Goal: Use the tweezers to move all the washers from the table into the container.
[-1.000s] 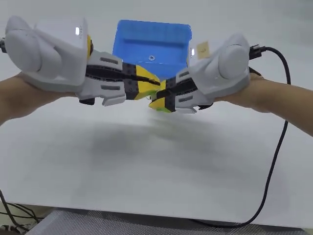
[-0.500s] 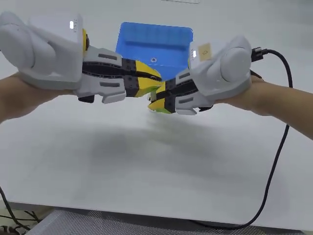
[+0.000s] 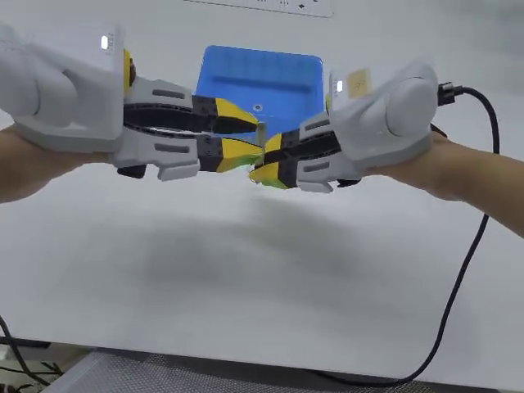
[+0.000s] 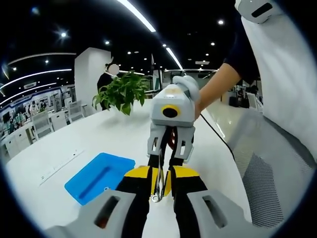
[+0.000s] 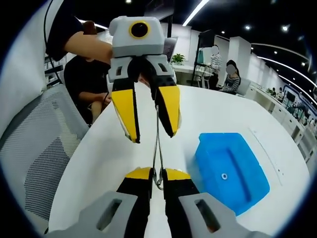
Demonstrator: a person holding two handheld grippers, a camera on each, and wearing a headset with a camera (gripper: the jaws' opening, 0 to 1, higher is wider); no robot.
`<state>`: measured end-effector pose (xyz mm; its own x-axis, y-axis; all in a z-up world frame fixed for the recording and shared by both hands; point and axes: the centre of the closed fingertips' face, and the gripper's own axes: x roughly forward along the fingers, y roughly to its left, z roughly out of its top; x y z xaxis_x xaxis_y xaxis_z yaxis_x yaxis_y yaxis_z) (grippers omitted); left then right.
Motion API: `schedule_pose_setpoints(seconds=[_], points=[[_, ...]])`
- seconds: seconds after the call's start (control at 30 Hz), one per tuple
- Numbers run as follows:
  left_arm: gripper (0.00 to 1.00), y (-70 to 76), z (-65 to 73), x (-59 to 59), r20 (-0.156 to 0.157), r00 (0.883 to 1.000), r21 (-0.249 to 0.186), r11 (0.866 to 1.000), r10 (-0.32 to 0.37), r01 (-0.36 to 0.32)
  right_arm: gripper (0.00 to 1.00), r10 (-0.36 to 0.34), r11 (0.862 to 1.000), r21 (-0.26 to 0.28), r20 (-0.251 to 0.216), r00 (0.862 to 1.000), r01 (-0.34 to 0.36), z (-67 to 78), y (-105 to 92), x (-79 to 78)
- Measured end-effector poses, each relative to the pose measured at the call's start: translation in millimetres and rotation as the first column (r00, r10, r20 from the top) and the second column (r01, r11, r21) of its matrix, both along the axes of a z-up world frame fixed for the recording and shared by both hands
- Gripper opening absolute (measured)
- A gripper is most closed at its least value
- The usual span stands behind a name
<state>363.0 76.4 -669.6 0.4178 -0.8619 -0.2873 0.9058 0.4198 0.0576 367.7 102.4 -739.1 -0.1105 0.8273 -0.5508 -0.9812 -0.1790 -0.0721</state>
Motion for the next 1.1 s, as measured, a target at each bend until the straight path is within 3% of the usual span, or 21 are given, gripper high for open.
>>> schedule_pose_setpoints(seconds=[0.13,0.2,0.3,0.37,0.47,0.63,0.83,1.1], points=[[0.23,8.9,5.7,-1.0,-0.009,0.999,-0.031,0.999,0.041,-0.041,0.09,-0.021,1.000,0.021,0.022,1.000,0.021,13.8,-2.9,9.8],[0.23,10.8,9.1,-2.5,-0.005,0.999,-0.044,0.998,0.050,-0.050,0.09,-0.040,0.998,0.048,0.009,0.999,0.039,22.1,-4.1,14.2],[0.28,13.3,15.9,-4.8,-0.018,0.998,-0.093,0.993,0.066,-0.068,0.09,-0.062,0.996,0.069,0.016,0.998,0.060,34.2,-6.4,23.3],[0.28,16.1,16.5,-6.0,-0.010,0.997,-0.089,0.993,0.076,-0.077,0.09,-0.074,0.993,0.091,0.025,0.997,0.071,44.4,-5.9,30.7],[0.30,22.8,14.1,-5.1,-0.016,0.995,-0.094,0.990,0.101,-0.102,0.09,-0.093,0.990,0.114,0.041,0.995,0.088,57.7,-3.0,45.8],[0.30,29.3,13.7,-5.0,-0.034,0.992,-0.127,0.984,0.122,-0.125,0.09,-0.122,0.984,0.136,0.052,0.991,0.114,66.5,4.3,74.0],[0.33,37.8,12.6,-3.4,-0.060,0.987,-0.178,0.971,0.150,-0.159,0.09,-0.157,0.978,0.140,0.026,0.987,0.152,53.4,13.5,107.5],[0.27,59.7,7.3,-9.0,-0.085,0.981,-0.193,0.963,0.172,-0.186,0.09,-0.189,0.980,0.068,0.001,0.982,0.188,9.8,18.3,127.6]])
